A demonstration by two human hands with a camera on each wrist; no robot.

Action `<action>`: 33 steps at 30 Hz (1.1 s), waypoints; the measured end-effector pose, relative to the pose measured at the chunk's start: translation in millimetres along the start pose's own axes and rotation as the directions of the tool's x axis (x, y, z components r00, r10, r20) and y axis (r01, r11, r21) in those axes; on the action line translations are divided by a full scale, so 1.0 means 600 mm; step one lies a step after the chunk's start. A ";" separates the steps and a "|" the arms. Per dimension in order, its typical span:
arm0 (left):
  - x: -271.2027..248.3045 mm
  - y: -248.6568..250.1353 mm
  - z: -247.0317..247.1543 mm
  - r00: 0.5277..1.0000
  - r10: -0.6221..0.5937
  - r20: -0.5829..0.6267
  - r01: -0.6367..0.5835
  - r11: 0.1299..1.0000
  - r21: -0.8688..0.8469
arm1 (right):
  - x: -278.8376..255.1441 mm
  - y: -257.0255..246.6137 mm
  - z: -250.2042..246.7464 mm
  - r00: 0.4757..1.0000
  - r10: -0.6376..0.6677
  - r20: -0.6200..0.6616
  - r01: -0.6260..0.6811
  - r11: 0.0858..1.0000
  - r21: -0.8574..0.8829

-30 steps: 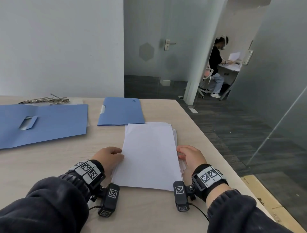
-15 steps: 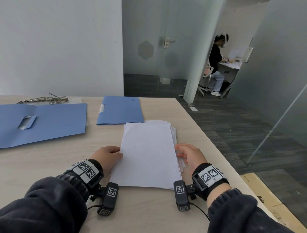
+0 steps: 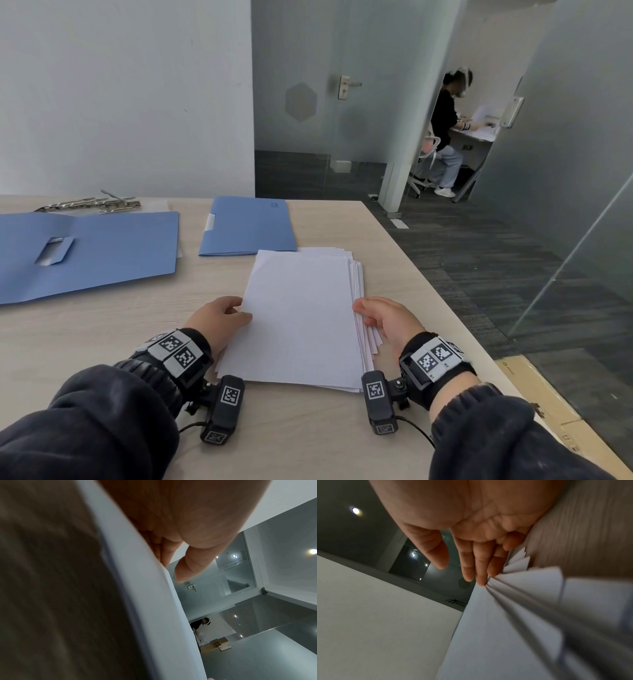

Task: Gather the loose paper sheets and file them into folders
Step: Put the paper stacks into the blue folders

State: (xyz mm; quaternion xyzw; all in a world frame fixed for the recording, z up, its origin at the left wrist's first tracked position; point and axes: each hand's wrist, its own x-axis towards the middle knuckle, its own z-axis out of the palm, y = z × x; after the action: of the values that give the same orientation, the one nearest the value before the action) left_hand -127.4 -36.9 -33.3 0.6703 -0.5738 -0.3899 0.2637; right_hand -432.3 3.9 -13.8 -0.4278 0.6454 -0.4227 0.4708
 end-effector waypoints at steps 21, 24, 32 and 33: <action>-0.003 0.003 -0.009 0.999 -0.002 -0.042 -0.003 0.991 -0.136 | 0.003 -0.001 0.008 0.998 -0.019 0.057 0.023 0.997 -0.074; -0.003 0.002 -0.007 0.999 -0.011 -0.042 0.004 0.986 -0.168 | 0.003 0.002 0.008 0.998 -0.019 0.058 0.024 0.997 -0.078; -0.004 0.000 -0.012 0.997 -0.024 -0.078 0.009 0.982 -0.187 | 0.000 0.002 0.008 0.997 -0.033 0.065 0.038 0.997 -0.073; -0.004 0.000 -0.013 0.996 -0.020 -0.081 0.005 0.984 -0.180 | -0.001 0.003 0.008 0.997 -0.036 0.066 0.041 0.997 -0.069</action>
State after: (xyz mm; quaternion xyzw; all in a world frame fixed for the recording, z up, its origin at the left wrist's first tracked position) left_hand -121.3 -35.4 -28.6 0.6631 -0.5206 -0.4135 0.3440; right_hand -427.6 4.0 -16.1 -0.4697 0.6360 -0.3949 0.4679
